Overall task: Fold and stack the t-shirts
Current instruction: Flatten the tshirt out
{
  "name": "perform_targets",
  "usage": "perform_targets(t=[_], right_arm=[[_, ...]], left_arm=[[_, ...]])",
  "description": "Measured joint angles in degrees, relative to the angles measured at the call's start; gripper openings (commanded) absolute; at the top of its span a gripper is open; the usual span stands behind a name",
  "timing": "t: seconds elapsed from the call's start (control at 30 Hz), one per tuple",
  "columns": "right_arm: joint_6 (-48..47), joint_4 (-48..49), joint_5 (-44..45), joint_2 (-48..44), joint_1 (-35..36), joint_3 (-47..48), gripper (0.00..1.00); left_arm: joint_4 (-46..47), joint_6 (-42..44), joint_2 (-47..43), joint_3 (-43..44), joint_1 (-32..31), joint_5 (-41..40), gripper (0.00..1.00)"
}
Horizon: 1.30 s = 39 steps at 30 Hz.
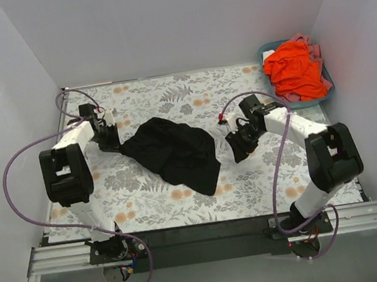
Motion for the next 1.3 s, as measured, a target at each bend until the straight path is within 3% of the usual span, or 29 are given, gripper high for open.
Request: perform_targets(t=[0.07, 0.23, 0.5, 0.6, 0.63, 0.67, 0.7, 0.73, 0.77, 0.93, 1.0, 1.13, 1.23, 1.3], right_arm=[[-1.3, 1.5, 2.3, -5.4, 4.0, -1.6, 0.69], [-2.9, 6.6, 9.0, -9.3, 18.8, -2.6, 0.72], [-2.7, 11.6, 18.3, 0.2, 33.4, -0.5, 0.76], [-2.8, 12.8, 22.0, 4.0, 36.9, 1.0, 0.69], [-2.8, 13.8, 23.0, 4.4, 37.5, 1.4, 0.53], [-2.9, 13.8, 23.5, 4.8, 37.9, 1.9, 0.44], [-2.8, 14.2, 24.0, 5.0, 38.1, 2.0, 0.34], [-2.9, 14.6, 24.6, 5.0, 38.1, 2.0, 0.06], [-3.2, 15.2, 25.4, 5.0, 37.9, 1.7, 0.01], [-4.0, 18.3, 27.2, 2.4, 33.3, -2.1, 0.01], [-5.3, 18.0, 27.5, 0.4, 28.4, -4.2, 0.01], [-8.3, 14.9, 28.4, -2.3, 16.5, -5.9, 0.01], [-10.5, 12.0, 28.5, -5.6, 11.5, -5.9, 0.01], [-11.7, 10.1, 28.2, -8.6, 10.5, -5.9, 0.01]], left_arm=[[-1.4, -0.7, 4.9, 2.6, 1.5, 0.8, 0.0], [-4.0, -1.9, 9.3, 3.5, 1.2, 3.0, 0.0], [-5.2, -2.8, 9.3, 3.6, 1.1, 3.7, 0.0], [-5.9, -2.9, 9.3, 3.6, 1.1, 4.0, 0.01], [-6.2, -2.9, 9.3, 3.6, 1.1, 4.0, 0.01], [-6.5, -2.8, 9.3, 3.7, 1.3, 4.1, 0.01], [-6.8, -2.8, 9.3, 3.7, 1.5, 4.1, 0.01], [-7.1, -2.5, 9.3, 3.7, 1.6, 4.0, 0.01], [-7.4, -2.3, 9.3, 3.8, 1.9, 4.0, 0.01], [-9.9, -0.3, 10.6, 9.1, 6.7, 3.8, 0.05], [-10.4, 0.2, 12.1, 13.6, 9.8, 3.8, 0.08], [-10.6, 1.5, 15.9, 23.6, 15.0, 3.5, 0.41], [-9.6, 2.6, 16.9, 27.4, 17.5, 2.9, 0.67], [-9.2, 3.6, 15.7, 26.8, 18.0, 3.2, 0.69]])
